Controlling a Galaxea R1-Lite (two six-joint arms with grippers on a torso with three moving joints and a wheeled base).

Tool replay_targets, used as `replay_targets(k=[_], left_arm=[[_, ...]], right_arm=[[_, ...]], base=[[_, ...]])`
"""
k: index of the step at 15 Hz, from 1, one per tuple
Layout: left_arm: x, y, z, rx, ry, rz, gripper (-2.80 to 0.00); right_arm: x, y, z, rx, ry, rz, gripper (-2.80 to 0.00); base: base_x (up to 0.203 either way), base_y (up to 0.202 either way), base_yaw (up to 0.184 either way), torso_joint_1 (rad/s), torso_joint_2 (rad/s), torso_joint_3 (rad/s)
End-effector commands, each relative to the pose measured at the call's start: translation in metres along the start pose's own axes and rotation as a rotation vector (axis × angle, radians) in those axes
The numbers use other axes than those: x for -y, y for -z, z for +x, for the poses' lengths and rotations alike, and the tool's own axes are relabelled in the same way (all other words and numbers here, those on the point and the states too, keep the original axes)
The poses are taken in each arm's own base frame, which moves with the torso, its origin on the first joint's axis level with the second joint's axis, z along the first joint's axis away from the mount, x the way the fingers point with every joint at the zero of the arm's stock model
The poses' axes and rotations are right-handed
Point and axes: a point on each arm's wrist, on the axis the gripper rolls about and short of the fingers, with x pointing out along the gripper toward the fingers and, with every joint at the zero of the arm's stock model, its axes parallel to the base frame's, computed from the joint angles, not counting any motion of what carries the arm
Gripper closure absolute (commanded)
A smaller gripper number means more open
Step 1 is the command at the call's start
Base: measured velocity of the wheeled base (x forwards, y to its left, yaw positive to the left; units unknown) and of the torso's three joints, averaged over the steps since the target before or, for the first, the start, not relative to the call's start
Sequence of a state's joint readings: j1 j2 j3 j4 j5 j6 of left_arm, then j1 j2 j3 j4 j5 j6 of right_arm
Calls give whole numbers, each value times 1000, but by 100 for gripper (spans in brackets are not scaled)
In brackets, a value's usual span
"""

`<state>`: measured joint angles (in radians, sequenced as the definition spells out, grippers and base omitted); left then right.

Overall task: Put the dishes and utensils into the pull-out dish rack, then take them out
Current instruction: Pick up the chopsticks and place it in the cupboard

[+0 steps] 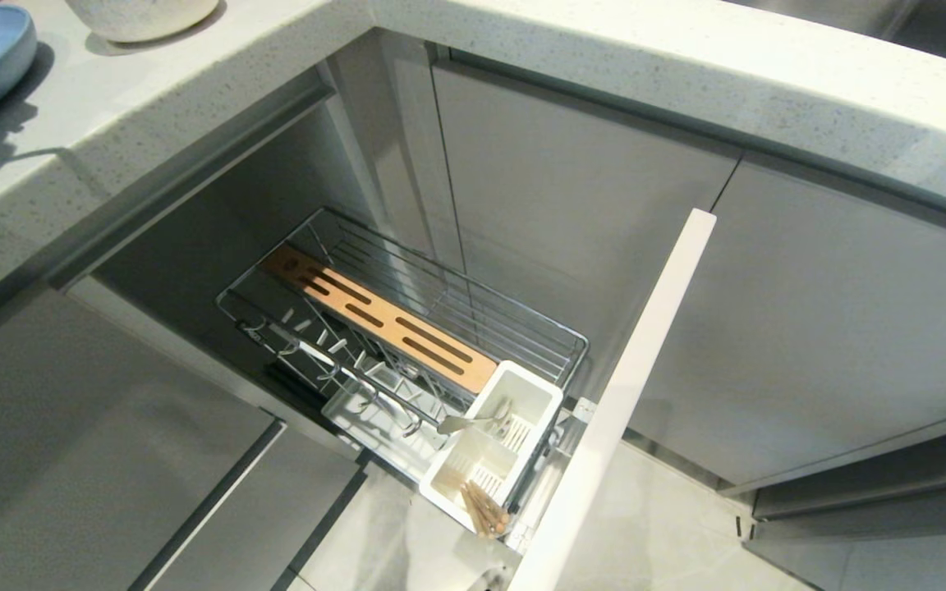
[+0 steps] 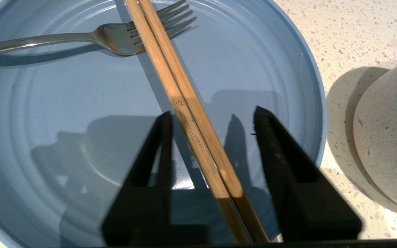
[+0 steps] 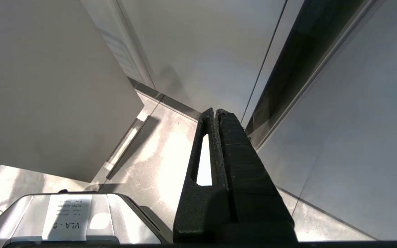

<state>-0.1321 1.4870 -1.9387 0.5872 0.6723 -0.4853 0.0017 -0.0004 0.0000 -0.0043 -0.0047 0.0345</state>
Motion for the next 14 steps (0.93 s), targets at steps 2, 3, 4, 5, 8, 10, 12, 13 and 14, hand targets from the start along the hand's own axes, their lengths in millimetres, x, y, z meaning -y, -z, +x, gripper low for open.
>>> replay_targets(k=[2, 3, 4, 5, 8, 10, 12, 13, 14], left_arm=[[-3, -2, -1, 8, -13, -5, 0], [-3, -2, 0, 9, -16, -5, 0], [-4, -3, 0, 10, -16, -5, 0], [-4, -3, 0, 12, -18, -6, 0], [-5, -4, -1, 14, -20, -7, 0], [-8, -8, -8, 27, -14, -18, 0], [-14, -15, -19, 48, -2, -37, 0], [-18, -20, -26, 62, 10, -52, 0], [-21, -25, -34, 77, 34, -71, 0]], right_arm=[[0, 0, 0, 3, -1, 0, 0], [0, 0, 0, 2, -1, 0, 0], [0, 0, 0, 3, 0, 0, 0], [0, 0, 0, 3, 0, 1, 0], [0, 0, 0, 1, -1, 1, 0], [0, 0, 0, 3, 0, -1, 0], [0, 0, 0, 1, 0, 1, 0], [0, 0, 0, 2, -1, 1, 0], [0, 0, 0, 3, 0, 1, 0]], base=[[0, 0, 0, 0, 0, 0], [0, 0, 0, 0, 0, 0], [0, 0, 0, 0, 0, 0], [0, 0, 0, 0, 0, 0], [0, 0, 0, 0, 0, 0], [0, 0, 0, 0, 0, 0], [0, 0, 0, 0, 0, 0], [0, 0, 0, 0, 0, 0], [0, 0, 0, 0, 0, 0]])
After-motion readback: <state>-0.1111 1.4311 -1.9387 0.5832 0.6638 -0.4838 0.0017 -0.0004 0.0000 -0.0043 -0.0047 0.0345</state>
